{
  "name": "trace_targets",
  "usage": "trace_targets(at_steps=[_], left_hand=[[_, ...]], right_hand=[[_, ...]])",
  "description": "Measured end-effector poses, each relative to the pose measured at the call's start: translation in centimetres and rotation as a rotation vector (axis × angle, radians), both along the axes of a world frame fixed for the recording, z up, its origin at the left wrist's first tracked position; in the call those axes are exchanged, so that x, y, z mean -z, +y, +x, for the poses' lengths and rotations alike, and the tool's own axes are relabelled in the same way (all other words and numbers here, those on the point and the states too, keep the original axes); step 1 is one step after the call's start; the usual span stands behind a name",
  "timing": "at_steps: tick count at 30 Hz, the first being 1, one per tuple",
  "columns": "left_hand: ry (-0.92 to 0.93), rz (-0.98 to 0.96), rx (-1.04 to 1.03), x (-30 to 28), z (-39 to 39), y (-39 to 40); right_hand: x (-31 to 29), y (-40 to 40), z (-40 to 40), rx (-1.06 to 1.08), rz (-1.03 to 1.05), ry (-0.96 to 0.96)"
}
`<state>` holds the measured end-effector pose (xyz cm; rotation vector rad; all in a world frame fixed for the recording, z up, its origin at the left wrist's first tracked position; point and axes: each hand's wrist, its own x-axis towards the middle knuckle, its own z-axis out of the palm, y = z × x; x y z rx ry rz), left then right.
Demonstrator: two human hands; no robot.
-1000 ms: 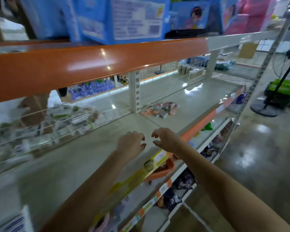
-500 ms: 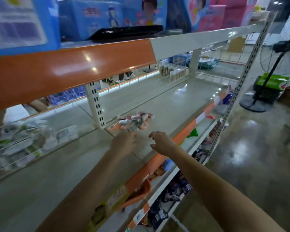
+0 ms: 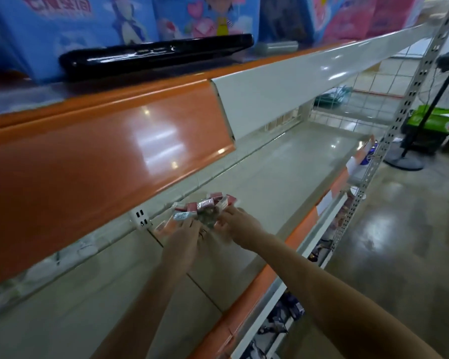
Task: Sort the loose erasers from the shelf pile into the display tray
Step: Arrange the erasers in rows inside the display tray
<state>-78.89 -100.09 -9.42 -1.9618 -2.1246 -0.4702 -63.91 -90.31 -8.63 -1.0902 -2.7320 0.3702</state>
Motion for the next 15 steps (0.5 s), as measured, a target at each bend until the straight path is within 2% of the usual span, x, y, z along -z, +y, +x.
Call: trace_targets(at_steps=[6, 15], left_hand=[[-0.068, -0.001, -0.01, 0.9, -1.1, 0.9], [-0.065, -0.026, -0.154, -0.3, 0.2, 0.9]], right_hand=[[0.5, 2.1, -0.3, -0.117, 0.041, -0.006], [-0.2, 3.5, 0.6, -0.297, 0.029, -0.016]])
